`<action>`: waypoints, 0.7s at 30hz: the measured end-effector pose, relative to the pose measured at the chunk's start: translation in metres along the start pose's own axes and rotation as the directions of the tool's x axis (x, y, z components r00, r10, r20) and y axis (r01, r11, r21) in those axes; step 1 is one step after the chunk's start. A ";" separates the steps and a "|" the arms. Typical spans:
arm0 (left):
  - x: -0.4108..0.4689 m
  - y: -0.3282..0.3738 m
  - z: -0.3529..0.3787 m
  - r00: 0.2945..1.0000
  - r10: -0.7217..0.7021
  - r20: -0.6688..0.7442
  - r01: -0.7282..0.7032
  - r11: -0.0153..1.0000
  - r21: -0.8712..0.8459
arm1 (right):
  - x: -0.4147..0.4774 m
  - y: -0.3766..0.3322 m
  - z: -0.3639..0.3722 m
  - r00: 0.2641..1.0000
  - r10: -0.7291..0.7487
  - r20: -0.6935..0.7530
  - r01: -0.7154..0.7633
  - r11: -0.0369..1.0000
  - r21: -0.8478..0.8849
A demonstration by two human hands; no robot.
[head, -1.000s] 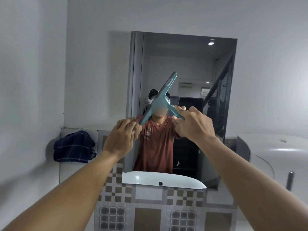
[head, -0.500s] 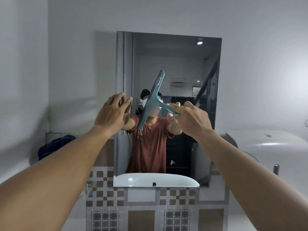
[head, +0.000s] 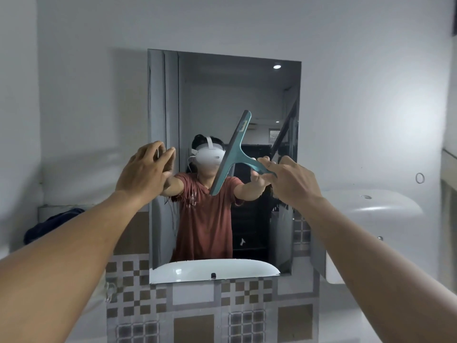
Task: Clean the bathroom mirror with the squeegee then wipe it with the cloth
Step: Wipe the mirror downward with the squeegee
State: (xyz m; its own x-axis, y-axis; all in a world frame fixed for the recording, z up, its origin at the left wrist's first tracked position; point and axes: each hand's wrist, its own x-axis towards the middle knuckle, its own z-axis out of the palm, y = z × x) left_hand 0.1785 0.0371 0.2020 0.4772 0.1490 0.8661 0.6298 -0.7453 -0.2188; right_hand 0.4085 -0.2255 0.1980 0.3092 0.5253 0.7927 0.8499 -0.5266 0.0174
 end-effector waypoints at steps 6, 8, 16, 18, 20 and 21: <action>0.000 0.000 -0.001 1.000 0.024 -0.005 -0.024 1.000 0.007 | -0.008 0.018 -0.001 0.998 0.058 0.001 -0.058 0.998 0.001; -0.001 0.001 -0.002 1.000 0.024 -0.001 -0.024 1.000 -0.001 | -0.009 0.020 -0.002 0.998 0.059 -0.005 -0.059 0.998 -0.008; -0.001 -0.001 0.002 0.999 0.033 -0.037 -0.033 0.999 -0.004 | -0.016 0.032 0.004 0.984 0.177 -0.004 -0.177 0.984 0.034; -0.001 0.000 0.001 0.998 0.032 -0.050 -0.032 0.999 0.000 | -0.022 0.029 0.006 0.978 0.208 0.006 -0.208 0.975 0.074; -0.002 0.000 0.000 0.998 0.035 -0.045 -0.036 0.999 -0.010 | -0.027 0.025 0.007 0.970 0.245 0.012 -0.245 0.963 0.110; -0.002 -0.001 0.000 0.998 0.037 -0.046 -0.037 0.999 -0.010 | -0.029 0.024 0.009 0.966 0.260 0.009 -0.259 0.958 0.126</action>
State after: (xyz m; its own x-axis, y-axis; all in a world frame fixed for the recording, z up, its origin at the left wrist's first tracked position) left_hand 0.1773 0.0372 0.2005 0.4714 0.0918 0.8771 0.6056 -0.7567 -0.2463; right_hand 0.4233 -0.2473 0.1703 0.5231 0.3762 0.7647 0.7876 -0.5563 -0.2651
